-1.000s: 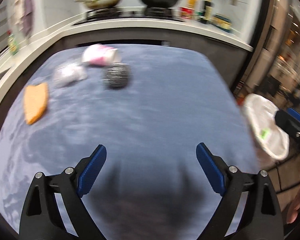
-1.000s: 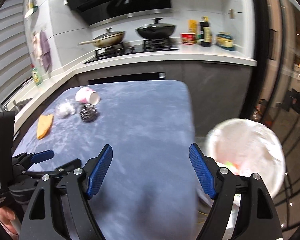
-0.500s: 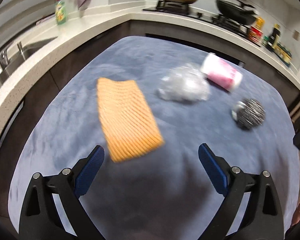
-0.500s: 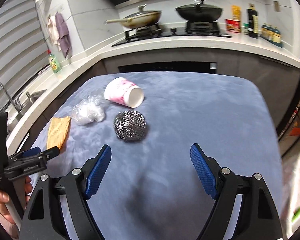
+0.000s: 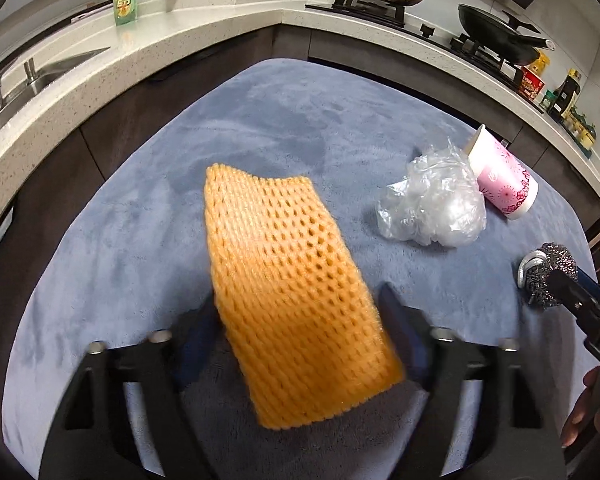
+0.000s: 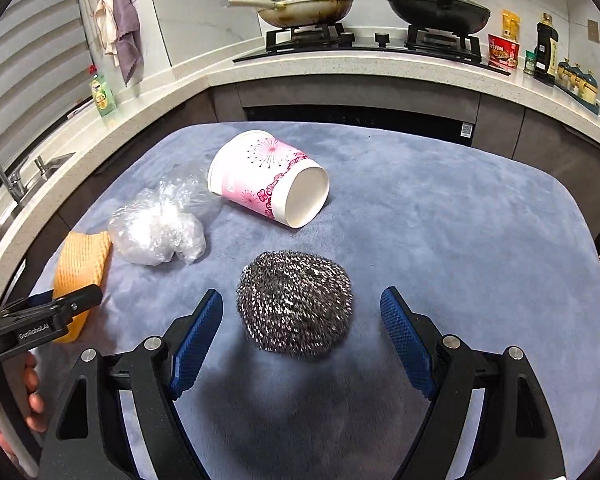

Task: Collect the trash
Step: 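Grasp the orange foam net with the left tool while the right tool grasps the steel wool, then carry the foam net and steel wool over the bin and release both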

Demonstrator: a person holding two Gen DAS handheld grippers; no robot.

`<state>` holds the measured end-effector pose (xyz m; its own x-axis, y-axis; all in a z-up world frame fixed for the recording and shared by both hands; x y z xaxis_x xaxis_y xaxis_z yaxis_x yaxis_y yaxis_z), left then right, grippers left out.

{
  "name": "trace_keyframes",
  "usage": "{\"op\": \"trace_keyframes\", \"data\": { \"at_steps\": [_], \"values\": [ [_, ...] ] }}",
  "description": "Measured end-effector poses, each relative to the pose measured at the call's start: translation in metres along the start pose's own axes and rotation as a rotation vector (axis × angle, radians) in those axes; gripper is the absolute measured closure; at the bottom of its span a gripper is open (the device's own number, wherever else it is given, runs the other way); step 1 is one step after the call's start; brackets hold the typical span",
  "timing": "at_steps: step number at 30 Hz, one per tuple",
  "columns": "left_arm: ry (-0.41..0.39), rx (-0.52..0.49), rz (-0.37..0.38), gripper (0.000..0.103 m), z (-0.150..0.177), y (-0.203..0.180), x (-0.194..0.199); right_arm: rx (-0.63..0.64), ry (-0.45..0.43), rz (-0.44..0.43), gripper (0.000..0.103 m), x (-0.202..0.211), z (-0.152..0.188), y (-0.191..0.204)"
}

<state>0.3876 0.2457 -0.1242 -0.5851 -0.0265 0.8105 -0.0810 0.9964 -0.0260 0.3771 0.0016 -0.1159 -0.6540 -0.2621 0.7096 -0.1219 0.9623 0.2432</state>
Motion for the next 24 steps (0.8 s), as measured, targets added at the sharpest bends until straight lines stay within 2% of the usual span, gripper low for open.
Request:
{"op": "trace_keyframes", "data": {
  "at_steps": [1,2,5,7,10,16,24],
  "values": [
    [-0.003,0.002,0.003,0.046,0.0,0.0,0.001,-0.001,-0.001,-0.009,0.038,-0.001,0.0,0.0],
    [-0.003,0.004,0.017,0.057,0.001,0.0,0.003,-0.001,0.006,-0.02,0.044,-0.003,-0.001,0.001],
    [-0.009,0.005,0.036,0.075,0.003,-0.004,0.011,0.004,0.007,-0.021,0.049,-0.002,-0.001,0.003],
    [-0.02,-0.004,0.041,0.084,0.005,-0.007,0.018,0.013,0.007,-0.024,0.051,0.001,0.001,0.005],
    [-0.026,-0.009,0.069,0.085,0.008,-0.013,0.032,0.009,-0.002,-0.032,0.051,0.012,0.005,0.006],
    [-0.06,-0.052,0.121,0.085,0.022,-0.036,0.075,-0.007,-0.056,-0.041,0.051,0.058,0.019,0.002],
    [-0.095,-0.166,0.243,0.085,0.061,-0.108,0.145,-0.075,-0.145,-0.011,0.051,0.148,0.052,-0.031]
  ]
}}
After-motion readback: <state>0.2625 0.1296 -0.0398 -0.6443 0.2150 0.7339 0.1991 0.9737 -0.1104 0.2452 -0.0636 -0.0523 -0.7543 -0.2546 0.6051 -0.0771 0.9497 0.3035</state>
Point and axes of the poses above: each gripper's, at about its wrist camera, not at the fingertips, and x roughly against the way its jaws point, y to its left, z to its underside, the point moved 2 cm from there along -x, roughly the way its jaws point, and after that the axes turned 7 degrees about -z, right-handed, at the moved point
